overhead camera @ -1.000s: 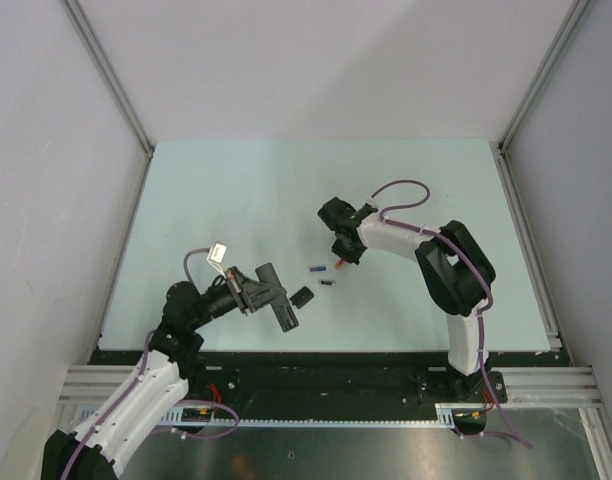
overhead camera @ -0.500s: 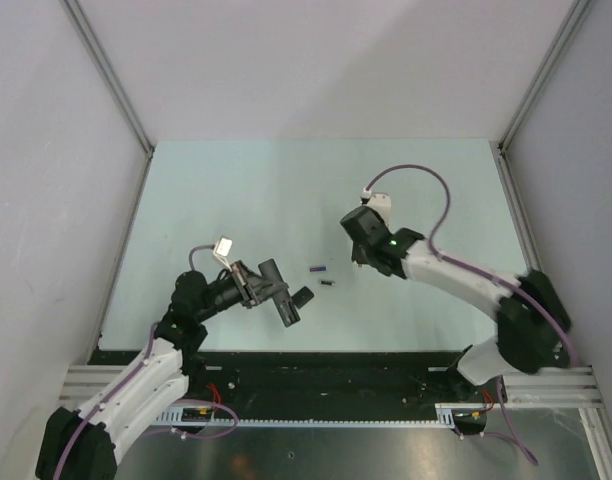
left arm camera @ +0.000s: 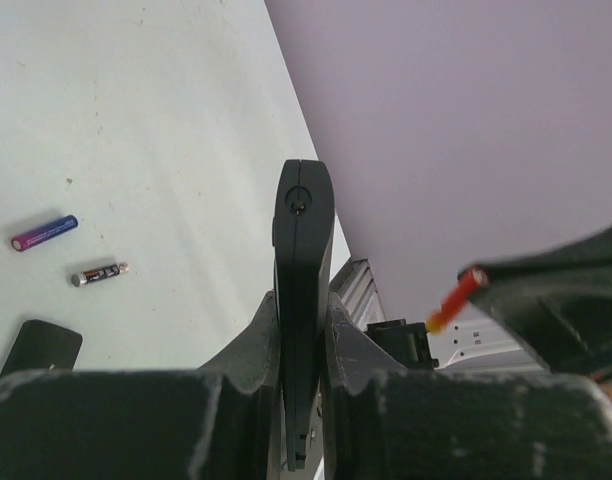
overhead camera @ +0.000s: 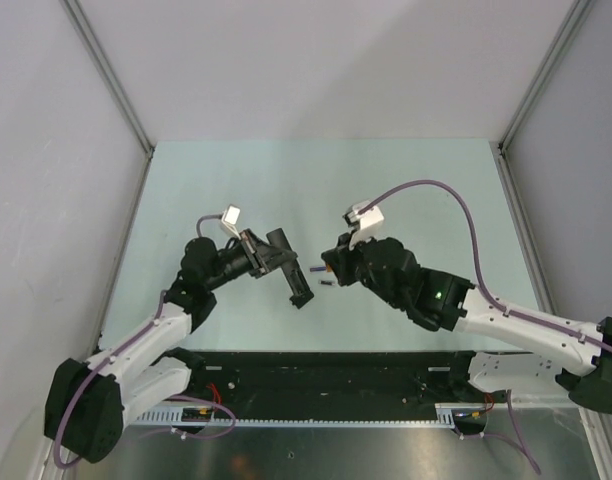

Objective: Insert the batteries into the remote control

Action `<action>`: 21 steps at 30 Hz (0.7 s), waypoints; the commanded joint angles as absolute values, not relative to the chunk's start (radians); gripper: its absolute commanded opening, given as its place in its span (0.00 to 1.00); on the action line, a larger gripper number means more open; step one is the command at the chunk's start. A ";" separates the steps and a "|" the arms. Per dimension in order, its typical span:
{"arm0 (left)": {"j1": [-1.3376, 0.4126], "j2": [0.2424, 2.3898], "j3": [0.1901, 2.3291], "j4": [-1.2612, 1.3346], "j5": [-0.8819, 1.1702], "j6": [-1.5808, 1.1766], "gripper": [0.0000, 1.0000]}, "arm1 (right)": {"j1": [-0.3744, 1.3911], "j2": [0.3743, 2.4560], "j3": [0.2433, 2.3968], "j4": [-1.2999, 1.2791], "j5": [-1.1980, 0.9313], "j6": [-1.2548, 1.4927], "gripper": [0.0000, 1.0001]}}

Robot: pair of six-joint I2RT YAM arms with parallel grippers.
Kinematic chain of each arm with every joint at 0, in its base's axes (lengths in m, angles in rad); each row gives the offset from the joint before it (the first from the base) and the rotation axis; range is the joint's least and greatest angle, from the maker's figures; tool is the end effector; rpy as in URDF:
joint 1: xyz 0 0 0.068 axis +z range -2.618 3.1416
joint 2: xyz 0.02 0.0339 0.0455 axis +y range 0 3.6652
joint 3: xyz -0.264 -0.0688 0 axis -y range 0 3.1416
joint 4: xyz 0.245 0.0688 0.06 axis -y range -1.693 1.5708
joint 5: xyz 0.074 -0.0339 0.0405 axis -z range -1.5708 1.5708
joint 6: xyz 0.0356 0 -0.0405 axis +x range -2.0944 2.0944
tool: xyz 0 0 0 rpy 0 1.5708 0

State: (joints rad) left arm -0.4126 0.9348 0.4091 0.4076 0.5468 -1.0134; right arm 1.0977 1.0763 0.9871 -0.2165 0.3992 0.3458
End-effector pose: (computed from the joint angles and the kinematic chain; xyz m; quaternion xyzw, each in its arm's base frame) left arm 0.1839 -0.1007 0.2425 -0.0417 0.7407 -0.5710 0.3517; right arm 0.1244 0.2126 0.3517 -0.1812 0.7783 0.2628 0.5406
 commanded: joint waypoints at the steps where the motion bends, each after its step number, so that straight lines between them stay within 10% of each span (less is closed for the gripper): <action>1: -0.420 0.980 0.456 0.538 0.563 -1.078 0.00 | 1.205 1.103 0.973 -0.108 0.491 0.298 0.00; 21: -0.420 1.068 0.431 0.730 0.624 -1.245 0.00 | 1.310 1.246 0.931 0.155 0.650 0.250 0.00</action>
State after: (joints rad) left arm -0.4145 1.0615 0.4145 0.6361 0.5934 -1.1900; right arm 1.3029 1.2327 0.9367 0.0734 0.6025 0.2737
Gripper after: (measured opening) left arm 0.153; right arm 0.033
